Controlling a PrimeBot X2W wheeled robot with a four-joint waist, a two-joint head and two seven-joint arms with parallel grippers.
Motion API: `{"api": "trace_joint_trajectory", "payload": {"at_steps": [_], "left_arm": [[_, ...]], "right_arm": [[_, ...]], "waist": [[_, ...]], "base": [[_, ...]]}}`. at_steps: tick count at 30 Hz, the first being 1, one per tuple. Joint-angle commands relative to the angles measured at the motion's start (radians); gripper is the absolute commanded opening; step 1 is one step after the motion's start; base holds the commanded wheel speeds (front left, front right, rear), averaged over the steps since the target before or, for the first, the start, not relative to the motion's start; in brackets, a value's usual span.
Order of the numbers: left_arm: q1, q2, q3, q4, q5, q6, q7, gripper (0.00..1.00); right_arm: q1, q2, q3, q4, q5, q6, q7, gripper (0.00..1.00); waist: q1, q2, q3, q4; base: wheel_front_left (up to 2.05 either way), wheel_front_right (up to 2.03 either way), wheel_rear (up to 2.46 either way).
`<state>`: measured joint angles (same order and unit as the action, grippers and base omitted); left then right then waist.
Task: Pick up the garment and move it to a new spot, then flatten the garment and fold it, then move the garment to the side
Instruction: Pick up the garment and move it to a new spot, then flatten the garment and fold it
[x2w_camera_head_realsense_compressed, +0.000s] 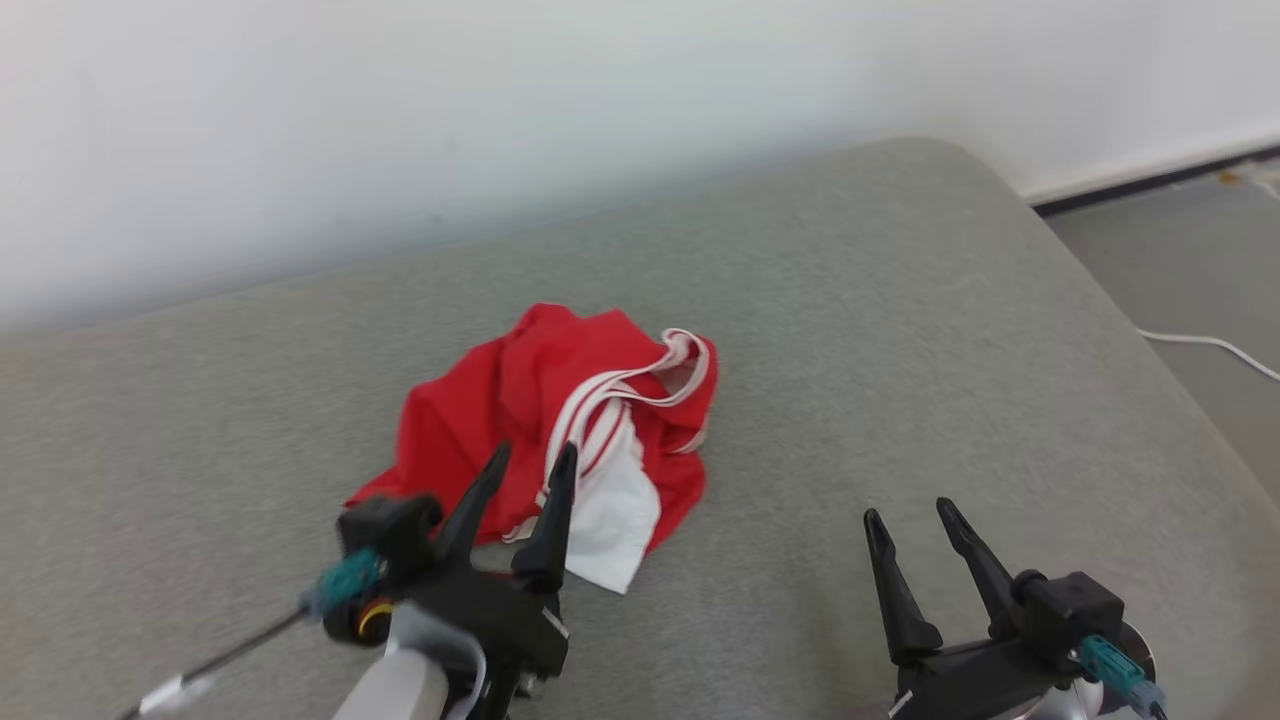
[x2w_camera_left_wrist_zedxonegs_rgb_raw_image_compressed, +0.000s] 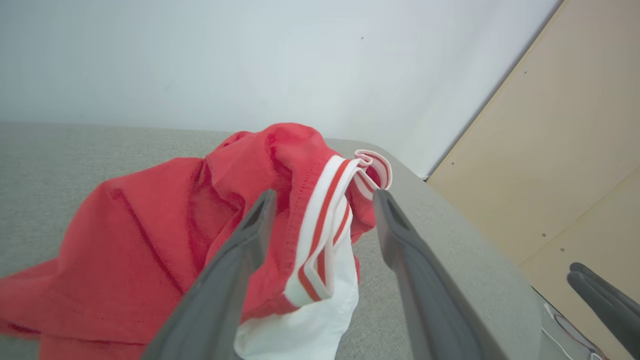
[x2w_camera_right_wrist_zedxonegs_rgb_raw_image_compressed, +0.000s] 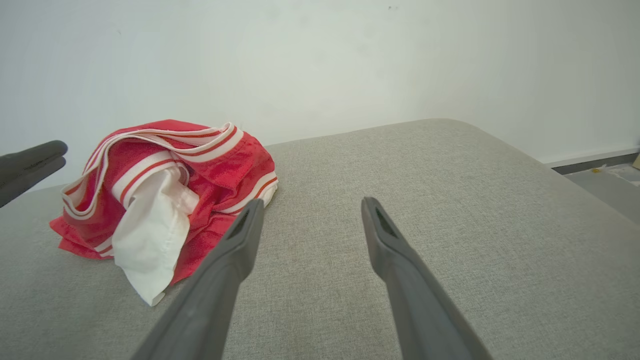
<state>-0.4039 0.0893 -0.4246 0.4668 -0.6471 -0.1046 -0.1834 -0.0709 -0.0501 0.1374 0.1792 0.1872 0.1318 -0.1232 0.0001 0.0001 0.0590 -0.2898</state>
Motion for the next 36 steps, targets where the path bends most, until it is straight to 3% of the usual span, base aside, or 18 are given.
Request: {"api": "trace_joint_trajectory", "payload": {"at_steps": [1,6,9,16,28,36], "left_arm": [[0.052,0.011,0.013,-0.025,0.016,0.008,-0.034,1.0],[0.197,0.028,0.092,-0.154,0.045,0.035,-0.081,1.0],[0.295,0.031,0.183,-0.265,0.124,0.051,-0.082,1.0],[0.458,0.008,0.319,-0.344,0.285,0.026,-0.082,1.0],[0.532,-0.002,0.423,-0.341,0.419,-0.009,-0.082,1.0],[0.516,-0.006,0.432,-0.329,0.449,-0.021,-0.082,1.0]], "right_arm": [[0.018,0.0,-0.003,-0.006,-0.007,-0.002,0.005,1.0],[0.049,0.0,-0.027,-0.024,-0.013,-0.002,0.018,1.0],[0.066,0.0,-0.038,-0.029,-0.019,-0.002,0.022,1.0],[0.101,0.0,-0.071,-0.012,-0.019,-0.002,0.011,1.0],[0.147,-0.001,-0.104,0.035,-0.005,-0.002,-0.003,1.0],[0.145,0.0,-0.105,0.047,0.004,-0.002,-0.012,1.0]], "waist": [[-0.0001,-0.0001,-0.064,0.099],[-0.0001,-0.0001,-0.095,0.19],[-0.0001,-0.0001,-0.109,0.236],[-0.0001,-0.0001,-0.136,0.307],[-0.0001,-0.0001,-0.145,0.317],[-0.0001,-0.0001,-0.134,0.302]], "base": [[0.0,0.0,0.0],[0.0,0.0,0.0],[0.0,0.0,0.0],[0.0,0.0,0.0],[0.0,0.0,0.0],[0.0,0.0,0.0]]}}
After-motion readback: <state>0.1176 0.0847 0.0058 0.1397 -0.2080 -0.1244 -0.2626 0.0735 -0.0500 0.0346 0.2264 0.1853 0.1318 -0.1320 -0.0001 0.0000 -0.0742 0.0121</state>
